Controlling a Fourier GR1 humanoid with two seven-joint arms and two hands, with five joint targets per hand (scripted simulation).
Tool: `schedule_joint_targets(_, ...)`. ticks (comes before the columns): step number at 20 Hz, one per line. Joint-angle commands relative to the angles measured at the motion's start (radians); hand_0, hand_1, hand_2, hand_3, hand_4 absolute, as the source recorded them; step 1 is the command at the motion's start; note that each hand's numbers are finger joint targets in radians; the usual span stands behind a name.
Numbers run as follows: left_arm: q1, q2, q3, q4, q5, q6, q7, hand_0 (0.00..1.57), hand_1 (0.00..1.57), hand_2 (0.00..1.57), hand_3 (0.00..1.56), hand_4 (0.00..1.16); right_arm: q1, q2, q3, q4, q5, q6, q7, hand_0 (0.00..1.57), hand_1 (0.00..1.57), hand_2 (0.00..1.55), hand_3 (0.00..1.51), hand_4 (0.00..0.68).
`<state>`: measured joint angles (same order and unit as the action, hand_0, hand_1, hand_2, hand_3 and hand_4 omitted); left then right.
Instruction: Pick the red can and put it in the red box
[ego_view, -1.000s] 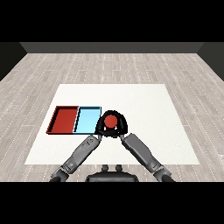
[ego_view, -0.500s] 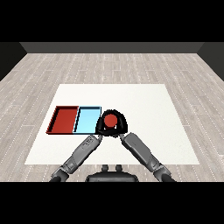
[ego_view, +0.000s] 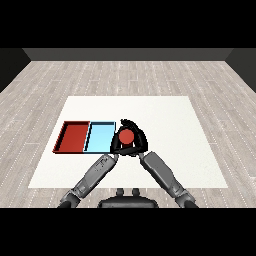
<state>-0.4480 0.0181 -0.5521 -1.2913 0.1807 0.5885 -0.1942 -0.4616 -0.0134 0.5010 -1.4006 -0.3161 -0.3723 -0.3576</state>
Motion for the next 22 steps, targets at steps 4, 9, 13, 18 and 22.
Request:
schedule_joint_targets(4,0.057,-0.018,-0.016,0.004,-0.033,-0.011,-0.032,1.57,1.57,1.57,1.48,1.15,0.043,0.011,-0.032,-0.064,0.096,0.016,0.050,0.00,0.00,0.00,0.00,0.000)
schedule_joint_targets(9,0.037,-0.018,0.014,0.026,-0.027,-0.027,-0.014,1.57,1.57,1.57,1.48,1.14,0.025,-0.024,-0.090,-0.142,0.142,-0.025,0.096,0.00,0.00,0.00,0.00,0.000)
schedule_joint_targets(13,0.080,-0.018,-0.026,0.029,0.008,-0.004,-0.049,1.57,1.57,1.57,1.49,1.13,-0.051,-0.068,-0.199,-0.243,0.094,0.008,0.173,0.00,0.00,0.00,0.00,0.000)
schedule_joint_targets(18,0.151,0.058,0.076,-0.019,-0.019,-0.101,-0.065,1.57,1.57,1.55,1.45,1.12,0.083,-0.126,-0.216,-0.447,0.140,-0.036,0.222,0.00,0.00,0.00,0.00,0.000)
schedule_joint_targets(22,0.105,0.083,0.124,-0.090,-0.046,-0.086,0.018,1.57,1.57,1.57,1.46,1.13,0.125,-0.158,-0.372,-0.381,0.035,0.053,0.153,0.00,0.00,0.00,0.00,0.000)
